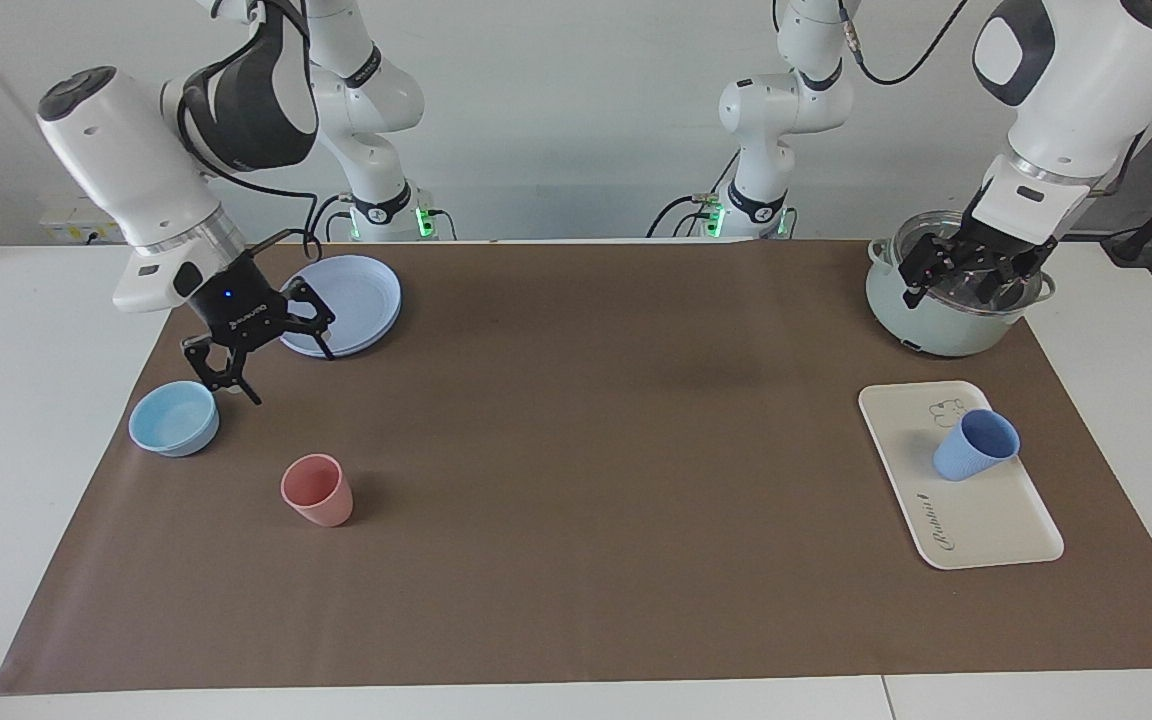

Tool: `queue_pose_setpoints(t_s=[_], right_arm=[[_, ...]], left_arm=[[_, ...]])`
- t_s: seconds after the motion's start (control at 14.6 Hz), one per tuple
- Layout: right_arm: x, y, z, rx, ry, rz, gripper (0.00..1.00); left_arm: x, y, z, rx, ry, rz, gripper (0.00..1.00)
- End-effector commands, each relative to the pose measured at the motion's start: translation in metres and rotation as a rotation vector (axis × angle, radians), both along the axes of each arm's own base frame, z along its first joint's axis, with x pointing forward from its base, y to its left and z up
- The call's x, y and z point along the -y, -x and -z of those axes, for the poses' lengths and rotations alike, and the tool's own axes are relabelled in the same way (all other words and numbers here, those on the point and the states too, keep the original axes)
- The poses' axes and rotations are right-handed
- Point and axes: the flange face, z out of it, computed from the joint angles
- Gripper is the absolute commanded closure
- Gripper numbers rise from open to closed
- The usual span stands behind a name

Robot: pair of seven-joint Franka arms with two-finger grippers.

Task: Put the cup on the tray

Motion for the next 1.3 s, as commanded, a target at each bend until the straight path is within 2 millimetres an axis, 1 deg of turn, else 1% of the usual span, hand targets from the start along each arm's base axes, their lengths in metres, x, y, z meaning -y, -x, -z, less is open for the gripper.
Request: queue_pose_setpoints(t_s=[0.0,0.14,0.21,0.27,0.41,0.48,0.62,0.75,0.82,0.89,1.03,1.23], right_arm=[[0.01,0.009,0.0,-0.052,0.055,0.195,0.0],[0.022,0.011,0.0,-0.073,0.046,0.297,0.0],[0.032,0.014,-0.007,-0.063,0.06,0.326,0.0],[0.037,0.019,-0.013,-0.07,0.061,0.368,0.0],[0.039,0.033,-0.026,-0.123,0.036,0.542,0.0],[0.039,0.042,-0.033,-0.15,0.036,0.581,0.0],[0.04,0.054,-0.054,-0.212,0.047,0.59,0.0],[0.048,0.062,-0.078,-0.245,0.058,0.597,0.0],[0.048,0.066,-0.086,-0.263,0.063,0.593,0.0],[0.047,0.069,-0.096,-0.274,0.067,0.594,0.0],[0.047,0.068,-0.113,-0.255,0.096,0.592,0.0],[0.045,0.067,-0.107,-0.258,0.105,0.593,0.0]], left_arm=[[-0.001,0.004,0.0,0.015,0.02,-0.017,0.0],[-0.001,0.004,0.0,0.013,0.029,-0.017,0.0],[-0.002,0.004,-0.001,0.015,0.029,-0.018,0.0],[-0.002,0.004,-0.001,0.016,0.029,-0.017,0.0],[-0.002,0.003,0.0,0.015,0.029,-0.018,0.0],[-0.002,0.004,0.0,0.013,0.029,-0.02,0.0],[-0.002,0.004,0.0,0.012,0.029,-0.02,0.0],[-0.002,0.004,-0.001,0.013,0.029,-0.018,0.0],[-0.002,0.004,0.001,0.009,0.029,-0.02,0.0],[-0.002,0.005,0.0,0.006,0.029,-0.02,0.0],[0.001,0.005,0.0,0.004,0.029,-0.017,0.0],[0.001,0.004,-0.001,0.013,0.028,-0.015,0.0]])
